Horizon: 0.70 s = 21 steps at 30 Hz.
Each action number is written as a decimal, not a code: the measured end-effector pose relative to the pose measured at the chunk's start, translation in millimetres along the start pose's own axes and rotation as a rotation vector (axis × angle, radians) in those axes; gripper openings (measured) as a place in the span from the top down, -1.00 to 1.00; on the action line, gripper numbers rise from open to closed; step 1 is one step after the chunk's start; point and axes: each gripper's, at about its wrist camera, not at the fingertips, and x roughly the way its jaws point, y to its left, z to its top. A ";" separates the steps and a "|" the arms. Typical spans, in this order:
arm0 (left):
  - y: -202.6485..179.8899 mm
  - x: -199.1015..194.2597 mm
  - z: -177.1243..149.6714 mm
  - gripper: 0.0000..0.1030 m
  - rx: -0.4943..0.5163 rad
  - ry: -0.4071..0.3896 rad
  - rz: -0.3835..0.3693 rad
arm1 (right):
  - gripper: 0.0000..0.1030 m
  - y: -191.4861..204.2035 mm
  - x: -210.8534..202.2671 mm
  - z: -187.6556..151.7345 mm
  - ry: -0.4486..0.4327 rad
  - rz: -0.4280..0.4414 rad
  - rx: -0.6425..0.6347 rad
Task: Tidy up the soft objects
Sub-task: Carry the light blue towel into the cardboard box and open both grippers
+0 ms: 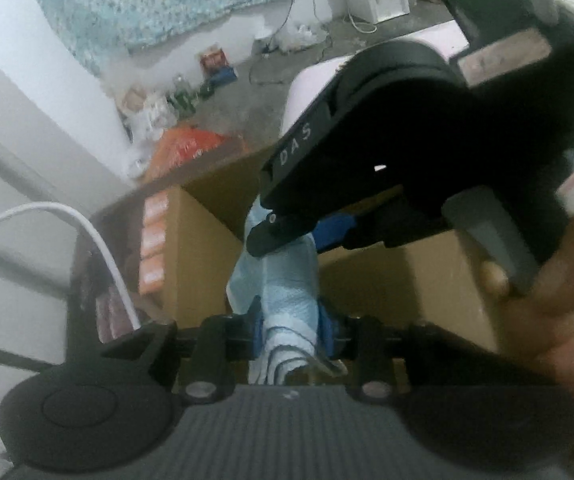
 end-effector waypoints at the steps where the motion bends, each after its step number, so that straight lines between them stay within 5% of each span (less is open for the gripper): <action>1: -0.1 -0.2 -2.5 0.39 -0.002 0.002 -0.006 | 0.61 -5.4 5.2 -0.6 0.003 -0.004 0.015; 15: -0.9 -1.8 -23.3 0.30 -0.023 0.027 -0.037 | 0.51 -21.5 24.6 -14.5 0.006 -0.095 0.051; 21: 5.7 1.2 -23.5 0.30 -0.056 0.040 -0.051 | -0.16 -15.8 -1.0 -11.6 -0.023 -0.090 0.071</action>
